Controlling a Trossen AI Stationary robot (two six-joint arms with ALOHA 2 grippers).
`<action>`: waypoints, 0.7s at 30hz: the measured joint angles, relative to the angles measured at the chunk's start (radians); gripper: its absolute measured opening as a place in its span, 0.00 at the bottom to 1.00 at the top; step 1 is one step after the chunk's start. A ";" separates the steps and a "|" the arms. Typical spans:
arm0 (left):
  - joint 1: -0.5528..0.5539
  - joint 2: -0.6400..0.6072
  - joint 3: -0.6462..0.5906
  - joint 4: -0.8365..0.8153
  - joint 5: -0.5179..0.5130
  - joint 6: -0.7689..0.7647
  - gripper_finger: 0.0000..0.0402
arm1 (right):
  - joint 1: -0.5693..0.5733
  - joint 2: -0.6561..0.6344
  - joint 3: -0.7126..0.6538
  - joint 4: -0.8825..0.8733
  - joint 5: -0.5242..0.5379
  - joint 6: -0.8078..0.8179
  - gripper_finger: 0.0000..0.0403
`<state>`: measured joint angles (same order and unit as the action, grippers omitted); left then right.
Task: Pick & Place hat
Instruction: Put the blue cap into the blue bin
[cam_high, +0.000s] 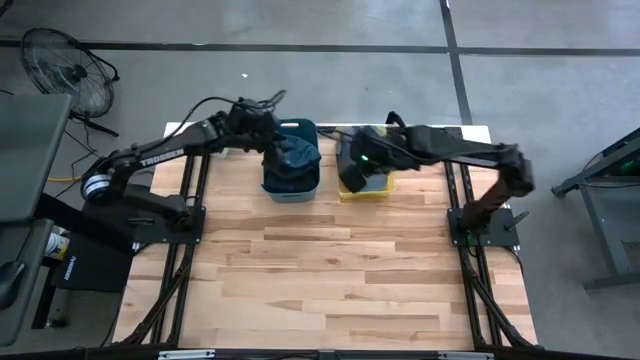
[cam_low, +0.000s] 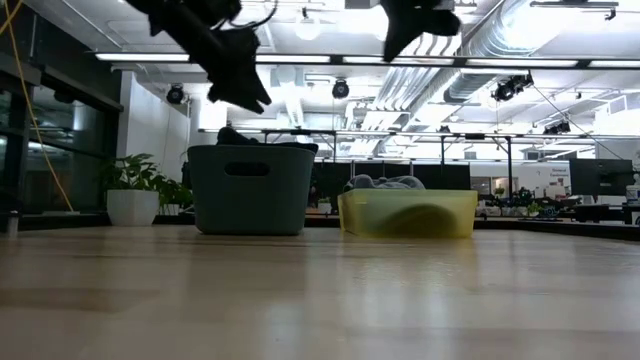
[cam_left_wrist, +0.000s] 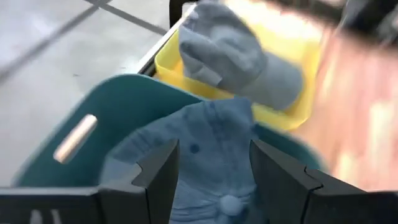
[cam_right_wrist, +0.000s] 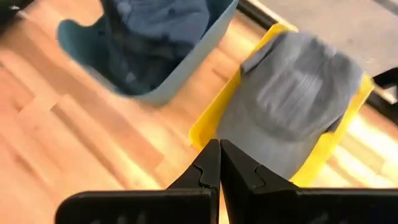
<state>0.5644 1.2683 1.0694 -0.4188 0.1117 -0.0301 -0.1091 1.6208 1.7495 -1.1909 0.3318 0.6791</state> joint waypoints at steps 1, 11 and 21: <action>-0.009 0.020 0.023 -0.025 -0.026 0.055 0.47 | 0.016 -0.036 -0.050 0.024 -0.003 0.015 0.00; -0.021 0.262 0.262 -0.343 -0.068 0.398 0.36 | 0.190 -0.320 -0.491 0.261 -0.013 0.227 0.00; 0.042 0.333 0.357 -0.407 0.007 0.481 0.02 | 0.330 -0.405 -0.702 0.413 0.025 0.363 0.00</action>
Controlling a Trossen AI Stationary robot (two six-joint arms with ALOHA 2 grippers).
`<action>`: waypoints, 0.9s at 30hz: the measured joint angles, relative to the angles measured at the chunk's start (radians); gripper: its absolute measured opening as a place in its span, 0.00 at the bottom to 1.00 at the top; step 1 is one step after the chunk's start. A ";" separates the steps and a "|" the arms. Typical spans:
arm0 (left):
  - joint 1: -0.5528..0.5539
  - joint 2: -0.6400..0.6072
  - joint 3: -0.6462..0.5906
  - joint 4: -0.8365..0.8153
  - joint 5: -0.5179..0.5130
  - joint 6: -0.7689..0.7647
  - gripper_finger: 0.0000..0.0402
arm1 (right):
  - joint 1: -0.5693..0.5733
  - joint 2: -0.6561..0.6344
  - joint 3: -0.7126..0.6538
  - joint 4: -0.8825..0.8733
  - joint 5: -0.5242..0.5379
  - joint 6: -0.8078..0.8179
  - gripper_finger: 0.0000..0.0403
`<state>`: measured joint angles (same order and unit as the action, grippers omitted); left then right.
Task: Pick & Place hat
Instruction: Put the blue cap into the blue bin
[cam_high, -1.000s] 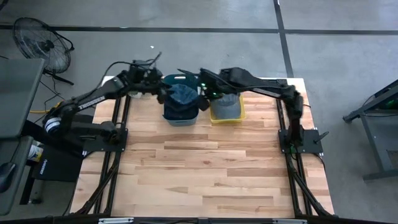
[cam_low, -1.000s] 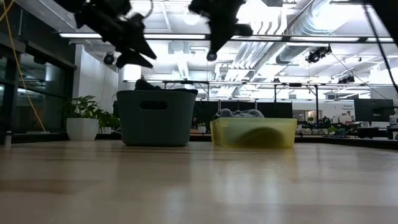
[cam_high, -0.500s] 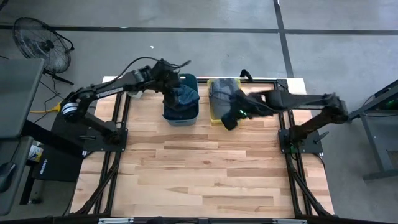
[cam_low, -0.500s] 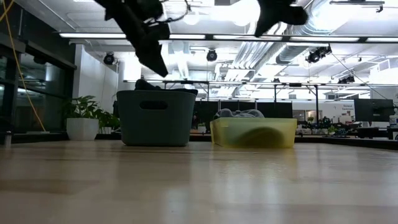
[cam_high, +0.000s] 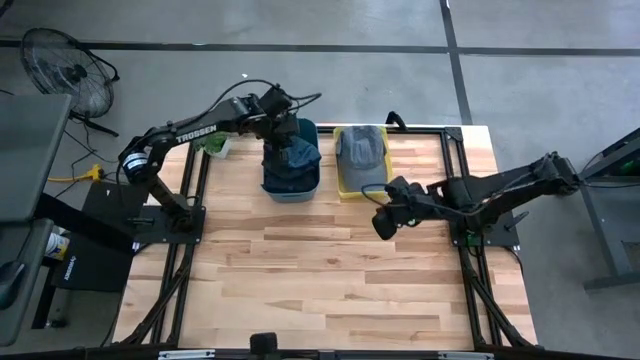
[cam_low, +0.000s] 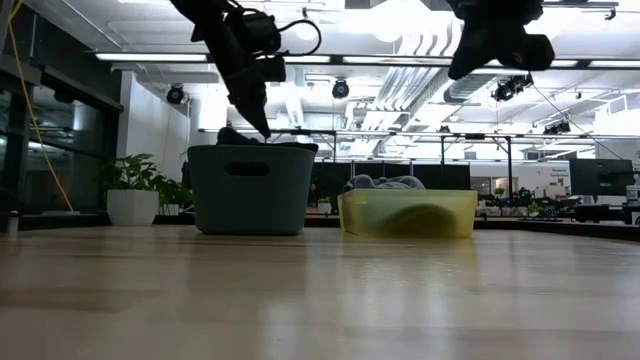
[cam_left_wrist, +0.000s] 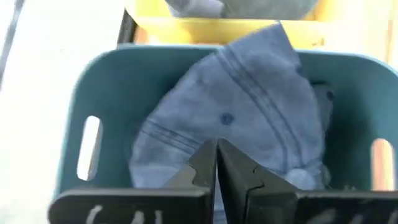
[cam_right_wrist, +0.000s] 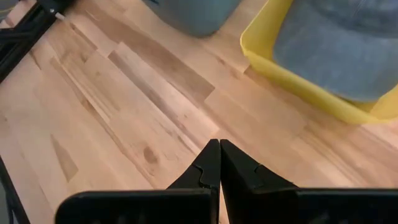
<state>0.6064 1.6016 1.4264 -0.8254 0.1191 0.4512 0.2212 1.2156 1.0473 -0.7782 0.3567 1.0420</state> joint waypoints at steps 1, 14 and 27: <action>0.009 0.000 0.003 0.007 0.005 0.009 0.03 | 0.009 0.000 -0.010 0.007 0.004 0.008 0.00; 0.042 0.142 0.004 -0.111 0.073 0.034 0.00 | 0.036 0.000 -0.061 0.088 0.056 0.016 0.00; 0.005 0.306 0.003 -0.122 0.141 0.051 0.00 | 0.034 0.001 -0.061 0.092 0.056 0.031 0.00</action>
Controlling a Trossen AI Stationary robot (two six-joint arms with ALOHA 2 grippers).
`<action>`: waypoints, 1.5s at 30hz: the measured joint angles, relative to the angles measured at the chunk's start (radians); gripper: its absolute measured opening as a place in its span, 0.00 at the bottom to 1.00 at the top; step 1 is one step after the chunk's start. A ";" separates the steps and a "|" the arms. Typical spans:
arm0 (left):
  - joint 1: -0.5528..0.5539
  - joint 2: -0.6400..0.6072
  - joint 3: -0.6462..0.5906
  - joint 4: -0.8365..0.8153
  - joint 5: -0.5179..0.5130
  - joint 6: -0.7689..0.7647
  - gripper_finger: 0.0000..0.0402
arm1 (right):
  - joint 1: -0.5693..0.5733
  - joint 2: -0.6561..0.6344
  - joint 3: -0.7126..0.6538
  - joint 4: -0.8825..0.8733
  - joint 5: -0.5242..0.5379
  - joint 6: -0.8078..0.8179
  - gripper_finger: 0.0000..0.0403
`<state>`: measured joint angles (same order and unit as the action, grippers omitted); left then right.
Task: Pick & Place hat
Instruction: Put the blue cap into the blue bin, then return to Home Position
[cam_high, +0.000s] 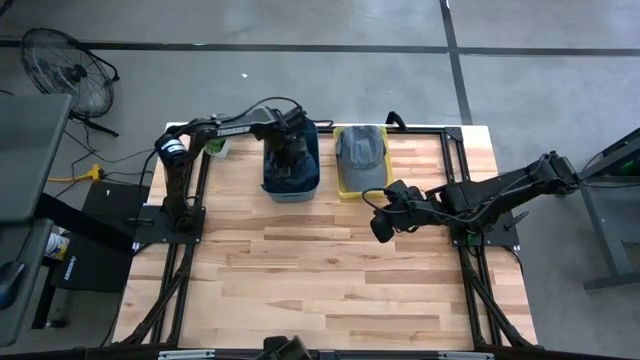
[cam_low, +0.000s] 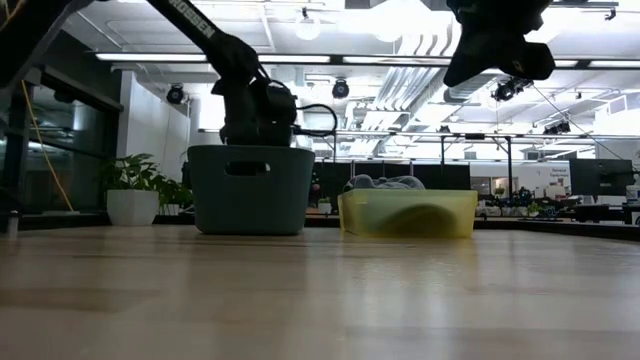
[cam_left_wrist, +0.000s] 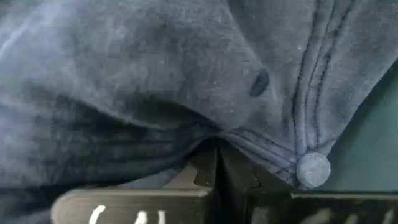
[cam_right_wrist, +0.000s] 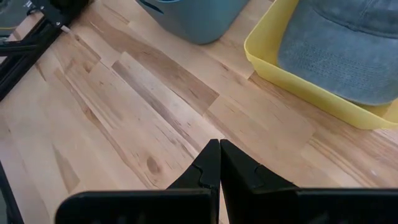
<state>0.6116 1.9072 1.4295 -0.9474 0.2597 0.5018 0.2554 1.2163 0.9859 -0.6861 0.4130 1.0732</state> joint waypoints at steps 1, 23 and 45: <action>-0.004 0.007 0.001 0.002 0.006 0.005 0.00 | 0.000 0.000 0.000 0.000 0.000 0.000 0.00; -0.019 0.065 0.122 -0.126 -0.050 0.013 0.00 | 0.000 0.000 0.000 0.019 0.000 0.010 0.00; -0.126 0.060 0.456 -0.416 -0.088 -0.052 0.00 | 0.003 0.001 0.000 0.023 -0.049 -0.060 0.00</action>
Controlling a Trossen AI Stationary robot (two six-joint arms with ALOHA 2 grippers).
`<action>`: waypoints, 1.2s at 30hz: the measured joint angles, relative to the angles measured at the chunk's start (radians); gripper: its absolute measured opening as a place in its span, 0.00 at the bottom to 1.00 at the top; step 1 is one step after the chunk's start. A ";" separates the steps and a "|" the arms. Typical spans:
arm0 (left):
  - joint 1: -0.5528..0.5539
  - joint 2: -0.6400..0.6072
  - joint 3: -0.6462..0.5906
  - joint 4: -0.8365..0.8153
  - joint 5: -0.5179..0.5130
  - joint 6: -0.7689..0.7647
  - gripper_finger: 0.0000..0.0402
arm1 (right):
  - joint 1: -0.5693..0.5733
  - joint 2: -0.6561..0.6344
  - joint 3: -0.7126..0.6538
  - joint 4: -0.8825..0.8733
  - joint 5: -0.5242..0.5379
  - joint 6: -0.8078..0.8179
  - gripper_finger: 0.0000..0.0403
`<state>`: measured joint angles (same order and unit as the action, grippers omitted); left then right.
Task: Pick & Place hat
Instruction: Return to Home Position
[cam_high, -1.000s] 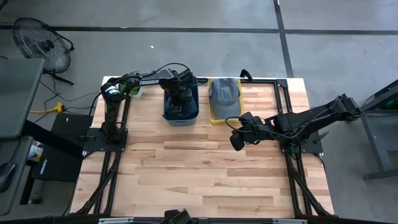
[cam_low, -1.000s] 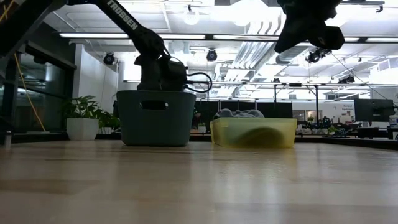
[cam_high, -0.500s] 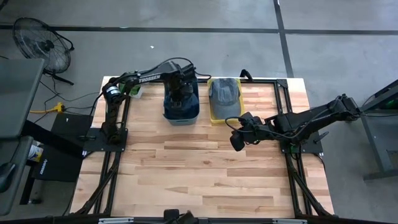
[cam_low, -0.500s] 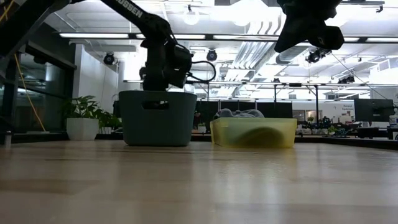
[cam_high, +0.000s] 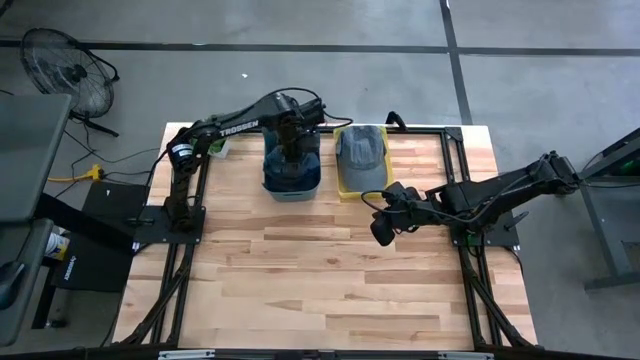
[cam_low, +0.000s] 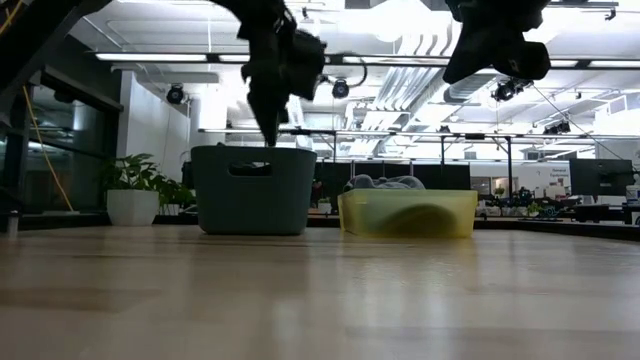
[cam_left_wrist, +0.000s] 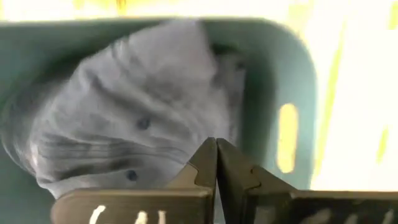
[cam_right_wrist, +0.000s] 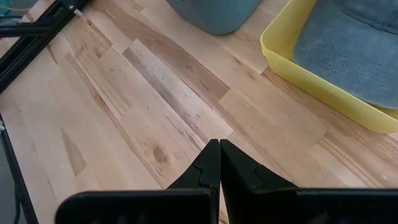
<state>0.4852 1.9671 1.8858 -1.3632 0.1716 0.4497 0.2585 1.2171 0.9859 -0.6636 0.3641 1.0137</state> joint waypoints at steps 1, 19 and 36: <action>-0.008 0.000 0.022 -0.009 0.005 -0.010 0.00 | 0.004 0.000 0.000 0.000 0.001 -0.004 0.00; -0.148 -0.425 -0.245 0.408 0.243 -0.345 0.00 | 0.193 -0.234 -0.270 0.298 0.233 -0.057 0.00; -0.328 -1.121 -1.334 1.516 -0.031 -0.946 0.00 | -0.010 -0.527 -0.782 1.086 0.019 -0.358 0.00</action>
<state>0.1567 0.8462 0.5515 0.1532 0.1404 -0.4962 0.2481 0.6905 0.2035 0.4223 0.3827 0.6555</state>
